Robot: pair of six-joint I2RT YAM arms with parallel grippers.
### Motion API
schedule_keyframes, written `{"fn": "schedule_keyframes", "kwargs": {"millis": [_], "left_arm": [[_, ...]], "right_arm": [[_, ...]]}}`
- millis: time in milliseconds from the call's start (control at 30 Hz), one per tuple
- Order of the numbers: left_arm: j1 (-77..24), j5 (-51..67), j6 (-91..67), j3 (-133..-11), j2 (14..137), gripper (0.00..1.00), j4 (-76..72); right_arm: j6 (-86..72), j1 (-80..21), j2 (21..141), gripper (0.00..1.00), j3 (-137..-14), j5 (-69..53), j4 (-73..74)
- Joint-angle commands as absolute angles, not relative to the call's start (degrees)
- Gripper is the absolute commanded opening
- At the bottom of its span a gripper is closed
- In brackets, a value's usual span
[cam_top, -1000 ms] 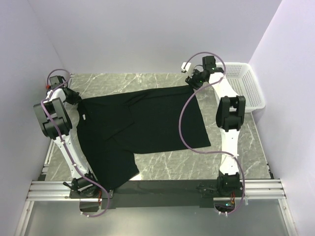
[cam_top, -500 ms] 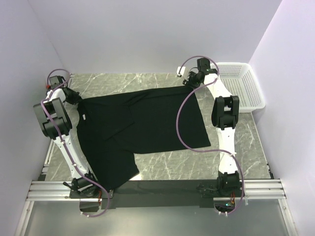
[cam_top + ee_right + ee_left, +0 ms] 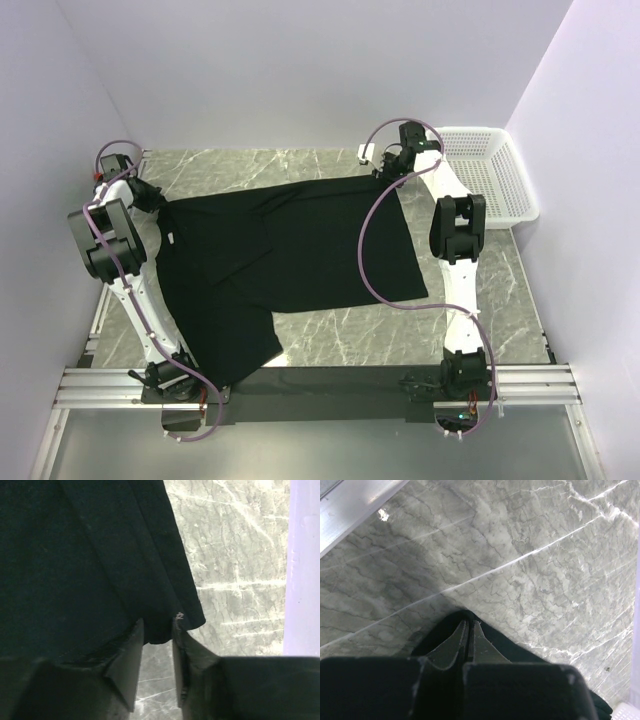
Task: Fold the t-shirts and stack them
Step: Fold the tshirt
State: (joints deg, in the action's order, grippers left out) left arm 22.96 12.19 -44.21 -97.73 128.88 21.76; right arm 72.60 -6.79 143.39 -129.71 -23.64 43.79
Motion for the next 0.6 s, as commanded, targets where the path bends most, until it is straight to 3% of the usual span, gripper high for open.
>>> {"fn": "schedule_keyframes", "kwargs": {"millis": [0,300,567], "left_arm": [[23.29,12.92,-44.03,-99.14,128.85,0.01,21.18],[23.38,12.92,-44.12,-98.61,128.94,0.01,21.09],[23.38,13.10,-43.86,-99.67,129.20,0.01,21.53]], "right_arm": [[72.86,-7.21,143.43,0.35,-132.45,-24.87,45.44],[73.22,-6.77,139.58,0.01,-127.01,-27.15,43.96],[70.40,-5.28,129.12,0.00,-114.19,-31.11,39.03]]}}
